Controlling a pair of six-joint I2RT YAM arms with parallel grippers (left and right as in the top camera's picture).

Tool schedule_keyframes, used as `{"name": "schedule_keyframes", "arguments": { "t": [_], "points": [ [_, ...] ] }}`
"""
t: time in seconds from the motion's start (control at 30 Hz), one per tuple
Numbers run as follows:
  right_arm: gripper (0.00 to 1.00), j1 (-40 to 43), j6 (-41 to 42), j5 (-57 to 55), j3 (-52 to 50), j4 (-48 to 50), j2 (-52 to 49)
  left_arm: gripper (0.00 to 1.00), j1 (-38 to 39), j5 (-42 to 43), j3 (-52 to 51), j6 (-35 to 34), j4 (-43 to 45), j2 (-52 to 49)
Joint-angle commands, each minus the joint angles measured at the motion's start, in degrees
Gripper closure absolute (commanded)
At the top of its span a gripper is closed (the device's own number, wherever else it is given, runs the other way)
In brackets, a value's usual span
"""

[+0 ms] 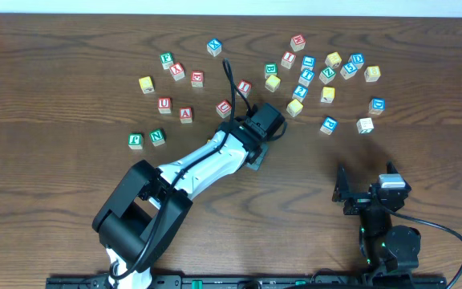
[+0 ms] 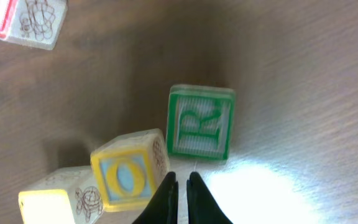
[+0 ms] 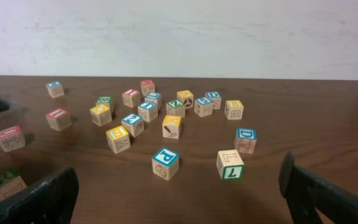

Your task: Spell out CORL

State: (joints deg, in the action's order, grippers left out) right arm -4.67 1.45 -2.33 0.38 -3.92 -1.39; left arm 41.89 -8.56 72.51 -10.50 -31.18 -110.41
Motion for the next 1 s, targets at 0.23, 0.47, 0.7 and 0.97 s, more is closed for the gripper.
{"name": "schedule_keyframes", "arguments": {
  "t": [0.23, 0.47, 0.7, 0.97],
  "points": [
    [0.01, 0.28, -0.24, -0.09, -0.07, -0.17, 0.0, 0.93, 0.72, -0.92, -0.5, 0.35, -3.54, 7.67],
    [0.01, 0.28, -0.24, -0.11, -0.07, -0.17, 0.0, 0.93, 0.72, 0.22, -0.5, 2.08, 8.98, 8.96],
    [0.01, 0.28, -0.24, -0.09, -0.07, -0.17, 0.0, 0.93, 0.72, 6.67, -0.5, 5.97, 15.87, 2.99],
    [0.01, 0.28, -0.24, -0.11, -0.07, -0.17, 0.0, 0.93, 0.68, 6.6, -0.5, 5.99, 16.09, -0.72]
  ]
}}
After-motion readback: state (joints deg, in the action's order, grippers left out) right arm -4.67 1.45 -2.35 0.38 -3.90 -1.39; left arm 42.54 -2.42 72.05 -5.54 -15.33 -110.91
